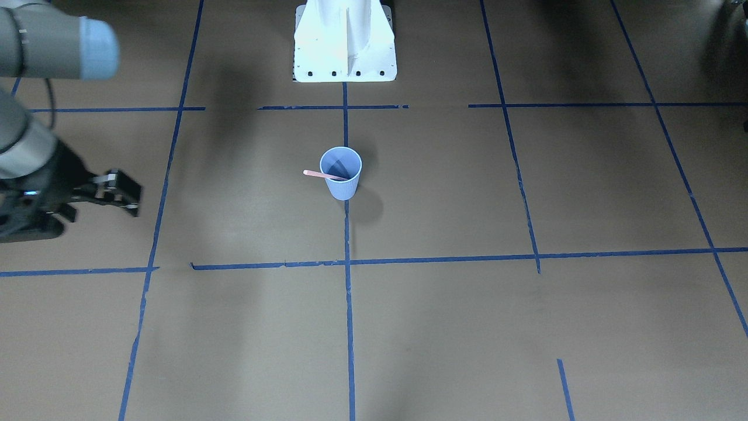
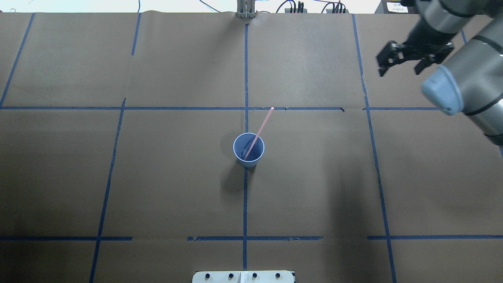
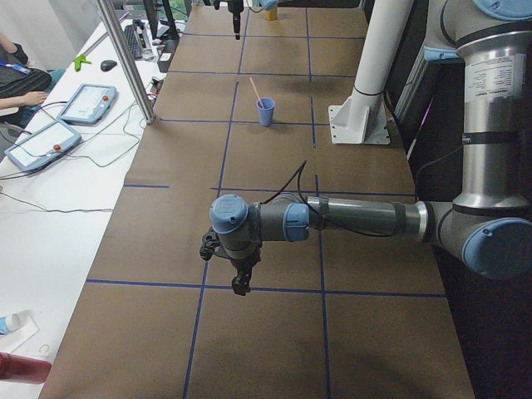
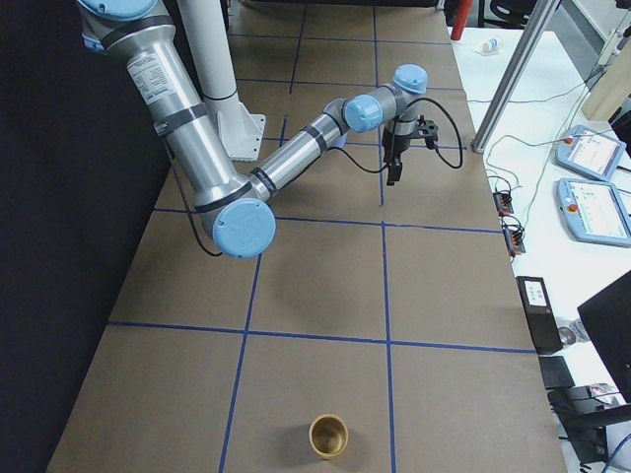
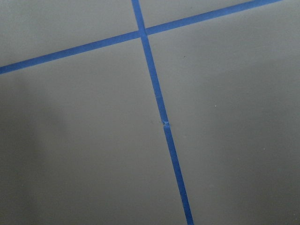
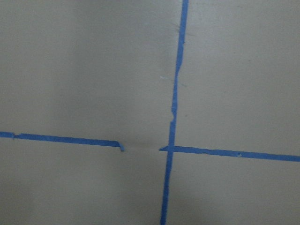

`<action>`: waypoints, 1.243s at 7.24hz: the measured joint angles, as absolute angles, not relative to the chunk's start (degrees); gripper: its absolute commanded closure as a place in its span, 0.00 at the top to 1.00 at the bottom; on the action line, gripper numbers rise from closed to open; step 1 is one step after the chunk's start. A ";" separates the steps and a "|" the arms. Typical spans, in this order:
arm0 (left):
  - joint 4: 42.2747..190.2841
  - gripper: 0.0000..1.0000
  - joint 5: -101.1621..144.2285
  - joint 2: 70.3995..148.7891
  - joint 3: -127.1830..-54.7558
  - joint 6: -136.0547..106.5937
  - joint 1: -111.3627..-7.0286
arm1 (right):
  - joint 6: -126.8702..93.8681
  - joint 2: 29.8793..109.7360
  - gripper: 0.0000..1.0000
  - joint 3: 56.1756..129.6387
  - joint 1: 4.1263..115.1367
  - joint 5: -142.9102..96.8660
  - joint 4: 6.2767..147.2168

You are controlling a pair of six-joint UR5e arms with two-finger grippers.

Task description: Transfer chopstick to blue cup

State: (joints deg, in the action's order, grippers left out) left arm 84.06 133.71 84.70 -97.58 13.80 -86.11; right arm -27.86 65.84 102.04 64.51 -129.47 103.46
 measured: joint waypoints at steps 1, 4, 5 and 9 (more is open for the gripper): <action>84.09 1.00 133.67 84.71 -97.58 13.80 -86.11 | -19.67 70.42 1.00 102.35 68.02 -130.55 103.34; 84.17 1.00 133.60 84.78 -97.79 14.00 -86.09 | 4.47 84.63 1.00 102.56 79.77 -131.77 103.34; 84.14 1.00 133.60 84.80 -97.96 14.09 -86.09 | 9.80 88.83 1.00 102.46 83.39 -132.19 103.30; 84.27 1.00 133.66 84.81 -98.08 14.15 -86.05 | 14.22 97.84 1.00 102.32 89.75 -132.72 101.37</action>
State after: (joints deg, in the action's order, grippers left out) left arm 84.27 133.66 84.81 -98.08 14.15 -86.05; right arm 14.22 97.84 102.32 89.75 -132.72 101.37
